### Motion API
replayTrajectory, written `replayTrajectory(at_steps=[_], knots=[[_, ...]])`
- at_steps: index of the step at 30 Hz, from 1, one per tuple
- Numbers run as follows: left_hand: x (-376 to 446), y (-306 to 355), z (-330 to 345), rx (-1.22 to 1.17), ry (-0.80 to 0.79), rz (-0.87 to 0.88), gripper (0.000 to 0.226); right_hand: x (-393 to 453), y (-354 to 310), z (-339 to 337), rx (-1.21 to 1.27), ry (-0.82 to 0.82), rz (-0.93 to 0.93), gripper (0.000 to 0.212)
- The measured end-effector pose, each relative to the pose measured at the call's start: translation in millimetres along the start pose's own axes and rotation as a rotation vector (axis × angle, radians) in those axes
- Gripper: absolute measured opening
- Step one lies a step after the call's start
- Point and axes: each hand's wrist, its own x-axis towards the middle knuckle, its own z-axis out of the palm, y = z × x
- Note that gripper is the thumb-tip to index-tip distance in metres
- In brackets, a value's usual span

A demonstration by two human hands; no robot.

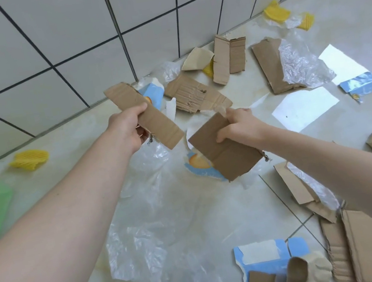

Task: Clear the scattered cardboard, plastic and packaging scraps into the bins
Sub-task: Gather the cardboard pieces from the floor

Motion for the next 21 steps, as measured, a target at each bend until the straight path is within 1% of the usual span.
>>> replayTrajectory(at_steps=[1,3,5,7,9,11,13,15,18,21], knots=[[3,0,2,0.026,0.024,0.018,0.026,-1,-4,2,-0.069,-0.015,-0.048,0.048],[9,0,8,0.075,0.06,0.061,0.026,-4,-16,10,-0.086,-0.096,-0.131,0.052],[12,-2,14,0.09,0.049,0.065,0.028,-4,-24,20,-0.064,-0.182,-0.151,0.041],[13,-5,18,0.142,0.014,0.051,0.029,0,-23,28,-0.093,-0.237,-0.151,0.031],[17,-12,18,0.249,-0.001,0.044,0.029,7,-15,34,-0.199,-0.267,-0.146,0.031],[20,-18,16,0.336,0.012,0.046,0.03,12,-6,38,-0.366,-0.281,-0.156,0.035],[24,-22,11,0.493,0.035,0.103,0.031,15,0,40,-0.47,-0.283,-0.176,0.034],[27,-25,10,0.63,0.037,0.176,0.03,14,1,40,-0.503,-0.236,-0.182,0.03],[29,-27,12,0.745,0.057,0.249,0.028,14,0,38,-0.508,-0.162,-0.155,0.015],[28,-30,13,0.862,0.086,0.284,0.033,20,3,30,-0.516,-0.121,-0.107,0.016]])
